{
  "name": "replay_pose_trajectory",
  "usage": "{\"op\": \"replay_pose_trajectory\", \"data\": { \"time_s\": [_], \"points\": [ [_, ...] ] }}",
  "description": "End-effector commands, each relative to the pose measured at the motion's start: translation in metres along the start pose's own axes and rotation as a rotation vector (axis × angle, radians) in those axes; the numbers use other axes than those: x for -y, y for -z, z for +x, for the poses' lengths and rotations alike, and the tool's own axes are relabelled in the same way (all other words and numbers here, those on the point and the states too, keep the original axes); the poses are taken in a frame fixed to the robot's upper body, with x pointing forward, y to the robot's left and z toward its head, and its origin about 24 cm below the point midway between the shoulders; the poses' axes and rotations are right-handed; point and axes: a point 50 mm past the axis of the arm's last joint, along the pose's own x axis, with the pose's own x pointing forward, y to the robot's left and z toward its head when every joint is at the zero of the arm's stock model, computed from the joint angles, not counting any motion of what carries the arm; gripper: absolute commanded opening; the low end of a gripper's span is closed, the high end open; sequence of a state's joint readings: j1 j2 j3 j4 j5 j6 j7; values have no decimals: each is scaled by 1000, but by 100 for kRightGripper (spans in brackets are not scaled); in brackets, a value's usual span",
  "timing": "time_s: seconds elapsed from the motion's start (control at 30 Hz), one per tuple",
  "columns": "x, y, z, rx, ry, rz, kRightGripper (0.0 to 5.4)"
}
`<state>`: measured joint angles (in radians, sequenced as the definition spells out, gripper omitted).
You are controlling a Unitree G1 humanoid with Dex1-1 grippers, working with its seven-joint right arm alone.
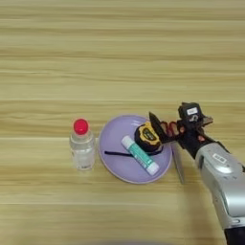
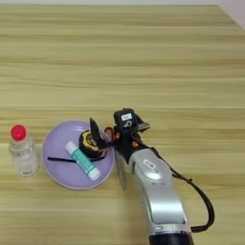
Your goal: Move the objects on the table
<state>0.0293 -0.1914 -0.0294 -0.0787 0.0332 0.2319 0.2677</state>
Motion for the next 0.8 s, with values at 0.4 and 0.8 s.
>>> {"op": "replay_pose_trajectory", "data": {
  "time_s": [0.4,0.8],
  "points": [
    [62,-9,12,-65,262,-299,539],
    [57,16,18,-188,183,-408,539]
  ]
}}
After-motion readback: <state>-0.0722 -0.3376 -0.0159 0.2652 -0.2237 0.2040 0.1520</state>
